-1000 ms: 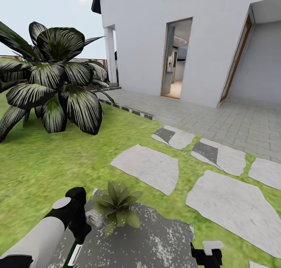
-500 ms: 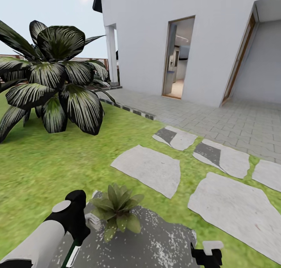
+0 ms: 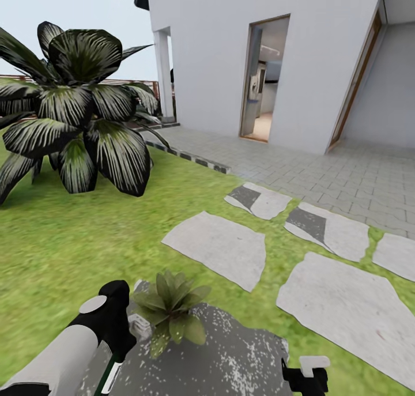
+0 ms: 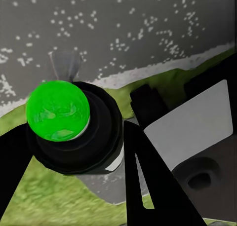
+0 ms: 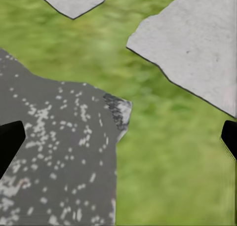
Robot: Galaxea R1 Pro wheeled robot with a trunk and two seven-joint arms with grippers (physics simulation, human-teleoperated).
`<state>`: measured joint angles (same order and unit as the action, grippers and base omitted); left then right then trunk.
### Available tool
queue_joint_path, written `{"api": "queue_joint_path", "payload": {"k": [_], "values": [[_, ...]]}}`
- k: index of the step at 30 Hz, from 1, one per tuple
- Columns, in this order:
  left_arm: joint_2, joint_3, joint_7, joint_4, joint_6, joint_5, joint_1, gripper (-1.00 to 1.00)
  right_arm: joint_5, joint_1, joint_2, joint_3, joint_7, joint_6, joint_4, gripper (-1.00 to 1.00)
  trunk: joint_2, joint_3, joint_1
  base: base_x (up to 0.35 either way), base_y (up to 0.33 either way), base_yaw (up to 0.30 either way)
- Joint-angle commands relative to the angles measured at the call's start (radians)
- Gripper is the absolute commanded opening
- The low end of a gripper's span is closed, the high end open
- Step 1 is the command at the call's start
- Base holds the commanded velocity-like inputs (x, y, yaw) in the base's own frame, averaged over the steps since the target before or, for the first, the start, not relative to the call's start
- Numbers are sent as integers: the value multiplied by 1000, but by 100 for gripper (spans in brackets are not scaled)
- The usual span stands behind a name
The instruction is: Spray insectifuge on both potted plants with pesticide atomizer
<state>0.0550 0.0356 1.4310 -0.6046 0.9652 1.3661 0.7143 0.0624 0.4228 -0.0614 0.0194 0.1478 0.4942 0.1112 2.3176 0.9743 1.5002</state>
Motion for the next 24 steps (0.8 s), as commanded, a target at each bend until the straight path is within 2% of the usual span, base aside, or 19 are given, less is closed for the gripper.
{"api": "queue_joint_path", "payload": {"k": [1, 11, 18, 24], "values": [[0, 4, 10, -1, 10, 7, 0, -100, 7, 1, 0, 2, 7, 1, -1, 100, 0, 2, 0, 170, -166, 0], [-6, 8, 9, 7, 10, 7, 0, -100, 7, 1, 0, 2, 7, 1, -1, 100, 0, 4, 0, 34, -29, 0], [7, 9, 7, 14, 4, 7, -33, -100, 7, 1, 0, 2, 7, 1, -1, 100, 0, 4, 0, 0, 0, 0], [-6, 10, 7, -22, 7, 7, -30, -100, 7, 1, 0, 2, 7, 1, -1, 100, 0, 4, 0, 0, 0, 0]]}}
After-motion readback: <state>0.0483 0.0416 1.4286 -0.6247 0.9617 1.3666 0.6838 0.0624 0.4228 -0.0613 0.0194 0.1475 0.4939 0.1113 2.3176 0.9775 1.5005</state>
